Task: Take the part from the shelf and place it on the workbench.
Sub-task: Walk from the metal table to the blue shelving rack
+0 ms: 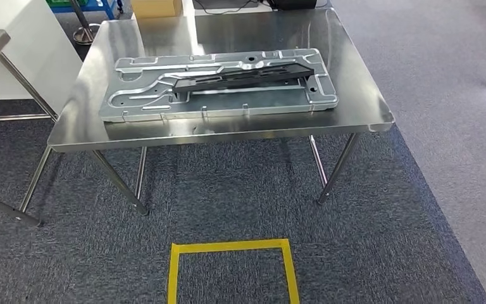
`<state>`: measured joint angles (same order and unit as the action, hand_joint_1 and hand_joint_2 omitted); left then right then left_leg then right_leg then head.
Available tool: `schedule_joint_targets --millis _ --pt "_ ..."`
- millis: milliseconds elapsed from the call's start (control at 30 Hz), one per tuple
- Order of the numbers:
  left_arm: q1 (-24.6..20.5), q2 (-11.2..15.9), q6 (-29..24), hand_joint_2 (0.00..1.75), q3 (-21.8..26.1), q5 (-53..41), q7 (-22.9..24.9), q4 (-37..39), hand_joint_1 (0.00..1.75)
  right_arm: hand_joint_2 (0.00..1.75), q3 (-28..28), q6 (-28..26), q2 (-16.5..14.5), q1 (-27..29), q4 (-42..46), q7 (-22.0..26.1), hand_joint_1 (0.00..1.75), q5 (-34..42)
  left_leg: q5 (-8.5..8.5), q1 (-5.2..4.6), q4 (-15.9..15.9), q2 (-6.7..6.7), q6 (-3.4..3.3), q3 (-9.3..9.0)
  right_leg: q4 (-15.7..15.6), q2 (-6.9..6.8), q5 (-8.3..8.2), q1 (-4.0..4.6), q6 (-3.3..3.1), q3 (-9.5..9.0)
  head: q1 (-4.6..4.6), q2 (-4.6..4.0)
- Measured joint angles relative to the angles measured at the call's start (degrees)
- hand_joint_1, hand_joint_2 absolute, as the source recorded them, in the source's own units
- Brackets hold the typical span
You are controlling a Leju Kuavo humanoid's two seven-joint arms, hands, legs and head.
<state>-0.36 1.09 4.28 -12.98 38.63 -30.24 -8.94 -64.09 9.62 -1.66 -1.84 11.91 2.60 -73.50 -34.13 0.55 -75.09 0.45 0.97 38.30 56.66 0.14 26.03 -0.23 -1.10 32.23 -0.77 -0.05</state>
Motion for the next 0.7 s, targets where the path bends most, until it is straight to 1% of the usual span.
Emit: schedule_joint_targets --millis 33,67,100,133,167,200,233,267,300,333,367,433,467,500,533,567,600,633,667,700 --pt "-0.02 0.02 0.17 0.00 -0.12 -0.11 -0.07 0.00 0.00 0.00 -0.46 0.33 0.01 -0.01 -0.03 0.14 0.00 0.65 1.60 -0.07 0.33 -0.10 -0.21 -1.49 0.33 0.26 -0.61 0.08 0.05 1.09 0.01 0.00" --pt "-0.04 0.05 0.33 0.00 -0.24 -0.24 -0.15 0.00 0.00 0.00 -0.92 0.55 0.01 -0.01 -0.07 0.29 0.00 1.10 3.47 -0.18 2.88 -0.47 -0.54 -4.15 0.71 0.62 -1.21 0.12 0.16 2.13 -0.01 0.00" --pt "-0.10 0.16 0.45 0.00 -0.34 -0.34 -0.22 0.00 0.00 0.00 -1.36 0.73 -0.03 -0.06 -0.14 0.47 0.00 1.43 4.23 -0.34 7.01 -1.37 -1.01 -7.44 1.05 0.99 -1.78 0.10 0.30 2.99 -0.01 0.01" --pt "-0.15 0.28 0.52 0.00 -0.42 -0.38 -0.28 0.00 0.00 0.00 -1.72 0.84 -0.08 -0.12 -0.21 0.65 0.00 1.63 3.93 -0.46 11.84 -2.38 -1.42 -10.87 1.34 1.39 -2.33 0.11 0.50 3.61 0.01 0.01" --pt "-0.20 0.39 0.59 0.00 -0.49 -0.42 -0.33 0.00 0.00 0.00 -2.03 0.87 -0.12 -0.17 -0.27 0.79 0.00 1.76 3.12 -0.62 16.09 -3.21 -1.73 -13.65 1.46 1.77 -2.94 0.08 0.79 4.03 0.03 0.01" --pt "-0.24 0.50 0.62 0.00 -0.53 -0.44 -0.39 0.00 0.00 0.00 -2.28 0.87 -0.16 -0.21 -0.31 0.87 0.00 1.86 2.09 -0.78 18.82 -3.67 -1.99 -15.19 1.43 2.13 -3.56 -0.03 1.12 4.23 0.03 0.01" --pt "-0.26 0.52 0.66 0.00 -0.55 -0.44 -0.44 0.00 0.00 0.00 -2.51 0.86 -0.16 -0.19 -0.32 0.89 0.00 1.92 1.82 -0.94 20.06 -3.46 -2.15 -15.75 1.27 2.53 -4.20 -0.11 1.51 4.34 0.00 0.01" --pt "-0.31 0.54 0.68 0.00 -0.58 -0.44 -0.46 0.00 0.00 0.00 -2.77 0.84 -0.15 -0.10 -0.33 0.87 0.00 1.96 2.26 -0.92 20.36 -2.94 -2.43 -15.48 1.06 2.89 -4.81 -0.19 1.92 4.43 -0.02 0.01" --pt "-0.42 0.54 0.70 0.00 -0.61 -0.44 -0.47 0.00 0.00 0.00 -3.01 0.79 -0.14 0.02 -0.34 0.84 0.00 1.93 2.94 -0.85 20.56 -2.33 -2.80 -15.12 1.20 2.93 -4.68 -0.30 2.19 4.69 -0.06 0.01" --pt "-0.52 0.53 0.72 0.00 -0.64 -0.44 -0.44 0.00 0.00 0.00 -3.19 0.73 -0.14 0.10 -0.36 0.80 0.00 1.87 3.72 -0.75 20.74 -1.77 -3.20 -14.60 1.92 2.63 -3.44 -0.34 2.36 5.09 -0.01 0.01" --pt "-0.56 0.53 0.72 0.00 -0.68 -0.43 -0.36 0.00 0.00 0.00 -3.31 0.62 -0.13 0.14 -0.39 0.67 0.00 1.65 4.58 -0.61 20.93 -1.23 -3.50 -13.90 3.71 2.06 -0.90 -0.40 2.50 5.66 0.08 0.01" --pt "-0.55 0.56 0.61 0.00 -0.73 -0.36 -0.03 0.00 0.00 0.00 -3.37 0.38 -0.09 -0.03 -0.44 0.08 0.00 1.00 5.97 -0.70 20.81 -0.37 -3.76 -12.12 10.09 0.81 5.58 -0.64 2.84 7.04 0.22 0.01" --pt "-0.57 0.57 0.48 0.00 -0.75 -0.31 0.18 0.00 0.00 0.00 -3.37 0.27 -0.06 -0.16 -0.45 -0.34 0.00 0.62 6.69 -0.72 20.64 0.03 -3.70 -11.04 13.74 0.51 7.39 -0.79 3.14 7.49 0.22 0.01" --pt "-0.67 0.58 0.31 0.00 -0.76 -0.27 0.38 0.00 0.00 0.00 -3.37 0.20 -0.02 -0.29 -0.46 -0.74 0.00 0.34 7.37 -0.72 20.39 0.38 -3.59 -9.90 16.42 0.38 7.47 -0.94 3.43 7.46 0.22 0.01" --pt "-0.81 0.58 0.16 0.00 -0.77 -0.23 0.53 0.00 0.00 0.00 -3.37 0.17 0.01 -0.42 -0.46 -1.03 0.00 0.15 8.03 -0.70 20.04 0.64 -3.42 -8.67 17.49 0.31 6.15 -1.12 3.68 6.65 0.22 0.01" --pt "-0.96 0.57 0.03 0.00 -0.78 -0.21 0.66 0.00 0.00 0.00 -3.37 0.15 0.04 -0.55 -0.47 -1.23 0.00 0.01 8.63 -0.65 19.59 0.80 -3.21 -7.44 16.81 0.26 4.32 -1.32 3.87 4.97 0.22 0.01" --pt "-1.10 0.57 -0.07 0.00 -0.79 -0.16 0.76 -0.01 0.00 0.00 -3.37 0.16 0.07 -0.74 -0.48 -1.35 0.00 -0.05 9.15 -0.62 19.05 0.89 -2.94 -6.31 14.07 0.22 3.03 -1.51 4.00 2.24 0.22 0.01" --pt "-1.21 0.60 -0.22 0.00 -0.79 -0.13 0.84 -0.02 0.00 0.00 -3.37 0.20 0.09 -0.98 -0.48 -1.38 0.00 -0.07 9.57 -0.64 18.41 0.93 -2.64 -5.27 9.67 0.20 2.91 -1.57 4.05 -1.42 0.23 0.01" --pt "-1.29 0.62 -0.38 0.00 -0.80 -0.11 0.88 -0.04 0.00 0.00 -3.37 0.23 0.13 -1.25 -0.48 -1.39 0.00 -0.10 9.95 -0.68 17.83 0.97 -2.30 -4.47 5.15 0.21 3.86 -1.52 3.91 -4.69 0.19 0.01" --pt "-1.40 0.64 -0.55 0.00 -0.80 -0.10 0.91 -0.07 0.00 0.00 -3.36 0.26 0.16 -1.51 -0.50 -1.42 0.00 -0.14 10.43 -0.69 17.38 1.01 -1.94 -3.81 1.58 0.22 4.98 -1.38 3.66 -7.01 0.16 0.01"
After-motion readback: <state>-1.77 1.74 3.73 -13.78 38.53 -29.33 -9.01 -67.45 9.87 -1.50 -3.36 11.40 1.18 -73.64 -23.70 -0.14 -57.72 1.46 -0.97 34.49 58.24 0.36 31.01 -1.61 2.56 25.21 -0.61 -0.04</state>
